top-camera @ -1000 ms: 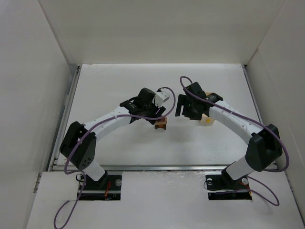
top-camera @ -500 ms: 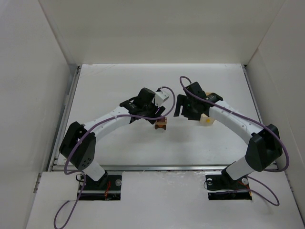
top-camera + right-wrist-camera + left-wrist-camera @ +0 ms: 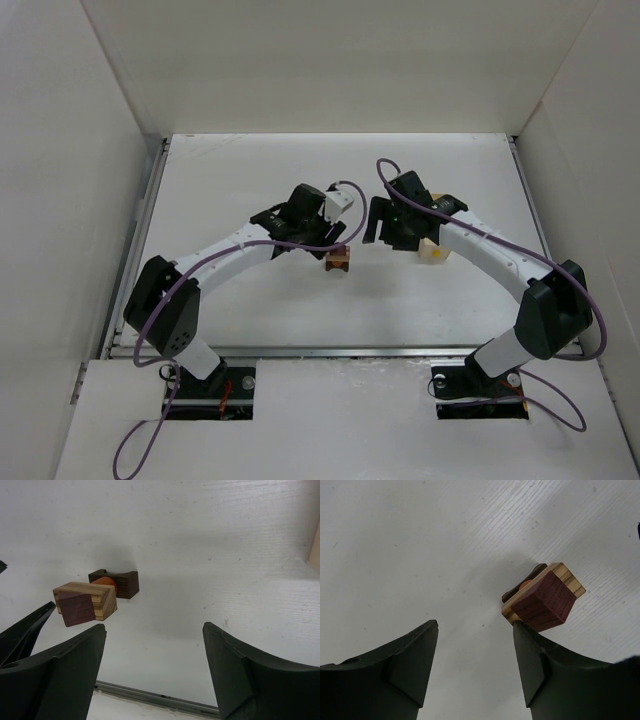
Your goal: Build the wood block tower
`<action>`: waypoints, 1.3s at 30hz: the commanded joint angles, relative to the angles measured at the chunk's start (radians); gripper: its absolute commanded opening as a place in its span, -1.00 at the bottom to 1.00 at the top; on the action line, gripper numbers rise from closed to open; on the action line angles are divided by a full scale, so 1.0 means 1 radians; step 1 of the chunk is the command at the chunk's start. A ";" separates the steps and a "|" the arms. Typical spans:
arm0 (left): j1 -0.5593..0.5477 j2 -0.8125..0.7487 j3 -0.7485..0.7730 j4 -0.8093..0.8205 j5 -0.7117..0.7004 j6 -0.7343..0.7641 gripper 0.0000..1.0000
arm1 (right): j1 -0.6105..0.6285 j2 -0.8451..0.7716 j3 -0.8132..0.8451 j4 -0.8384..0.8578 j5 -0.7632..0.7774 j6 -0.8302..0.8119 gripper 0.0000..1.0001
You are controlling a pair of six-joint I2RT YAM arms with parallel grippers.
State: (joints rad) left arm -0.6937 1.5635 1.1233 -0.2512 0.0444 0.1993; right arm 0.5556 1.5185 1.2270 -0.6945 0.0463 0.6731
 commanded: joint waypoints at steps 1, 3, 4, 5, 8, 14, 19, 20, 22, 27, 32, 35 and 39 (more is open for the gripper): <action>-0.004 -0.080 0.009 0.016 -0.061 -0.021 0.16 | -0.006 -0.015 0.002 0.018 0.050 -0.006 0.67; 0.005 -0.109 0.000 0.029 -0.107 -0.032 0.16 | -0.006 -0.044 0.011 0.009 0.079 -0.006 0.67; 0.005 -0.118 0.000 0.029 -0.160 -0.032 0.16 | -0.006 -0.053 0.011 0.009 0.111 0.003 0.67; 0.005 -0.128 -0.009 0.029 -0.190 -0.032 0.16 | -0.006 -0.064 0.011 0.009 0.127 0.003 0.67; 0.005 -0.149 -0.010 0.053 -0.334 -0.053 0.16 | -0.016 -0.109 0.032 -0.016 0.220 0.003 0.67; 0.103 -0.172 -0.051 0.153 -0.775 -0.107 0.40 | -0.046 -0.230 0.091 -0.140 0.516 0.037 0.85; 0.190 -0.194 -0.072 0.227 -0.992 -0.167 0.88 | -0.057 -0.400 0.062 -0.161 0.834 0.062 0.99; 0.191 -0.204 -0.083 0.239 -1.017 -0.167 0.94 | -0.057 -0.431 0.048 -0.142 0.865 0.062 0.99; 0.201 -0.204 -0.092 0.259 -1.051 -0.167 1.00 | -0.057 -0.512 0.017 -0.106 0.901 0.034 0.99; 0.211 -0.204 -0.092 0.259 -1.051 -0.167 1.00 | -0.057 -0.615 -0.052 -0.030 0.896 0.000 0.99; 0.211 -0.204 -0.092 0.259 -1.051 -0.176 1.00 | -0.057 -0.624 -0.052 -0.030 0.824 0.000 0.99; 0.211 -0.204 -0.092 0.259 -1.042 -0.176 1.00 | -0.057 -0.624 -0.052 -0.039 0.823 0.000 0.99; 0.211 -0.204 -0.092 0.259 -1.042 -0.176 1.00 | -0.057 -0.635 -0.052 -0.039 0.814 0.000 0.99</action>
State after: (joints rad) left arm -0.4828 1.3933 1.0397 -0.0315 -0.9722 0.0425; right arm 0.4988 0.9031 1.1748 -0.7738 0.8631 0.6846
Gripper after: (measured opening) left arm 0.997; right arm 0.994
